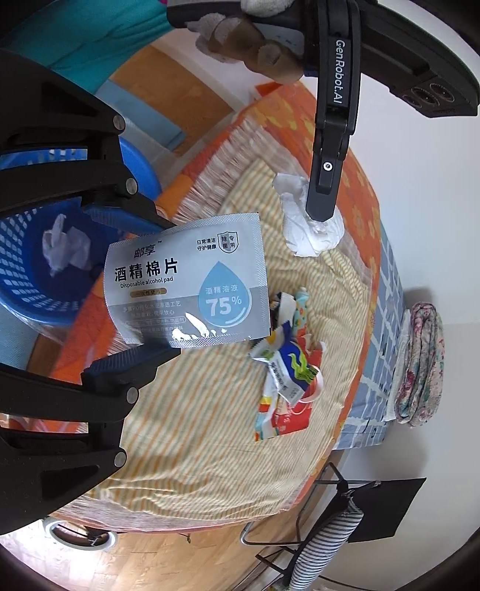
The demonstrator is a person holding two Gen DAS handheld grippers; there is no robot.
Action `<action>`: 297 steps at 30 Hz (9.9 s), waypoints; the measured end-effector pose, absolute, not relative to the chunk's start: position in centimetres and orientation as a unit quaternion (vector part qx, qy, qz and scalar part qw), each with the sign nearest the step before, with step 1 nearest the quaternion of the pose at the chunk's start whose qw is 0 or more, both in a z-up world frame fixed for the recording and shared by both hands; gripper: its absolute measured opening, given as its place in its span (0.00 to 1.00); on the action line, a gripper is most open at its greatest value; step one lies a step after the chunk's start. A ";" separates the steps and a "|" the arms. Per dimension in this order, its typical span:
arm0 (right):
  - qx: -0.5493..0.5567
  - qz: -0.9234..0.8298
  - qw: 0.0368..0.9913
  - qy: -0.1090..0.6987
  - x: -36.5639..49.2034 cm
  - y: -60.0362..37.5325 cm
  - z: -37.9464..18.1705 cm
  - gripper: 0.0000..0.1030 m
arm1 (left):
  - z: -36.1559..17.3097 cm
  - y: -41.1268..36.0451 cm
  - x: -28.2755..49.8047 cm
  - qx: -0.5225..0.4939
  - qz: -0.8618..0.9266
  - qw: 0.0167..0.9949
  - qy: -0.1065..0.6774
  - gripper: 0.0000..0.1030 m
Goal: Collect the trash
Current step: 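Carry the tissue and wet-wipe packet over the blue basket with both tools, then open both tools to drop the tissue and packet into the basket, then move both tools back over the remaining trash on the bed, then grasp the Snickers wrapper with the left tool while the right tool grasps the blue snack packet, then carry the Snickers wrapper and blue packet over the blue basket with both tools, then open both tools to drop the wrapper and packet into the basket, then move both tools back over the red box and white strip on the bed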
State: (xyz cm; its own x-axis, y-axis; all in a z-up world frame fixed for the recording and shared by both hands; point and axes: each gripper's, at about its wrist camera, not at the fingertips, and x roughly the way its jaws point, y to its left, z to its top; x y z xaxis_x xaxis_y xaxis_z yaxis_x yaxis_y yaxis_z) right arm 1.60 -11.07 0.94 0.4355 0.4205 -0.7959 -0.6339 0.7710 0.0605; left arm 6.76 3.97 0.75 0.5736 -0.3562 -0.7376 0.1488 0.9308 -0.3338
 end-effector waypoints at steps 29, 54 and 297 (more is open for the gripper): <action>-0.099 0.305 0.813 0.486 -7.0 -13.8 -4.4 0.55 | -6.1 -0.1 -2.9 -0.073 -0.172 0.838 0.513 0.21; -0.095 0.300 0.800 0.512 -7.2 -13.5 -5.7 0.58 | -8.0 0.2 -3.6 -0.085 -0.166 0.819 0.543 0.36; -0.010 0.197 0.811 0.550 -2.8 -15.1 -3.6 0.65 | -6.6 0.1 0.7 -0.003 -0.122 0.859 0.498 0.69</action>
